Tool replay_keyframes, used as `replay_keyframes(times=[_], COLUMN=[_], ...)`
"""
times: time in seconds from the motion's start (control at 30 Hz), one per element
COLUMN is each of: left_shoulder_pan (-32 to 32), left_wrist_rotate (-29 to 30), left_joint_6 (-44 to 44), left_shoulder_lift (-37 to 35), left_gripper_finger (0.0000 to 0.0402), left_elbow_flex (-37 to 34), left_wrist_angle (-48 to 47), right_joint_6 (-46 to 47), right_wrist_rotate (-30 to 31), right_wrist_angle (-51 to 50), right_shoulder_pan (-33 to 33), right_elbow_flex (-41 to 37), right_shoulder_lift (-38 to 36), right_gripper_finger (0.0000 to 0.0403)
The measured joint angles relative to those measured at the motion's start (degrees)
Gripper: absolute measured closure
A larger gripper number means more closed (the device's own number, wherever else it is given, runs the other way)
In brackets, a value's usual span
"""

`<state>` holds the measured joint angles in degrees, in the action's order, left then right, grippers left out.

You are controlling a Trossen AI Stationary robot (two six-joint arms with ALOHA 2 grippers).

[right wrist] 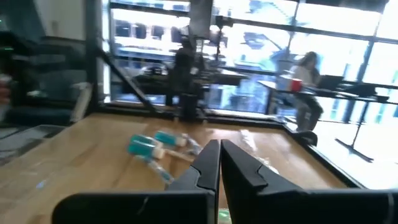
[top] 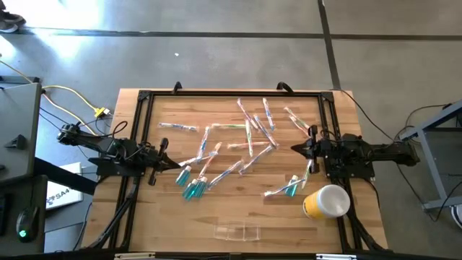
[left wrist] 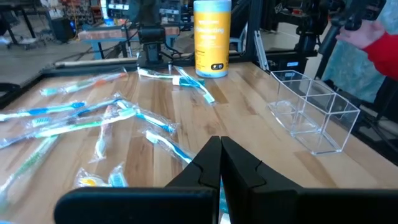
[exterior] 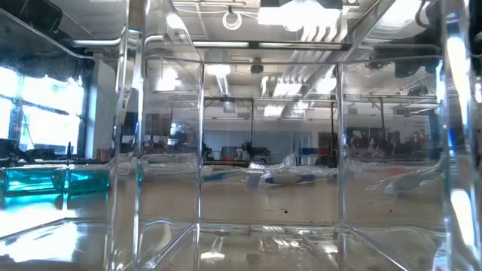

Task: Pick & Place toothbrushing station
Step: Put the blue toothbrush into the transparent organizer

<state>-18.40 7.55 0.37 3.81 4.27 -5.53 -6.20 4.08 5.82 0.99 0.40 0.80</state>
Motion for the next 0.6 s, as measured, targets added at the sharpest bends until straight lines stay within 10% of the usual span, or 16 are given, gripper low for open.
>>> replay_keyframes(times=[0.43, 0.6], left_shoulder_pan=[-0.01, 0.0], left_wrist_rotate=[-0.02, 2.9], left_joint_6=[-2.11, -1.62], left_shoulder_lift=[-0.02, -0.02], left_gripper_finger=[0.0402, 0.0402], left_elbow_flex=[-0.02, -0.02], left_wrist_angle=[1.17, 1.63], right_joint_6=[-1.4, 11.57], right_wrist_rotate=[6.28, 3.93], right_wrist_angle=[0.18, 0.18], right_shoulder_pan=[0.0, 0.02], right_elbow_flex=[0.0, 0.0], right_shoulder_lift=[0.0, 0.0], right_gripper_finger=[0.0395, 0.0395])
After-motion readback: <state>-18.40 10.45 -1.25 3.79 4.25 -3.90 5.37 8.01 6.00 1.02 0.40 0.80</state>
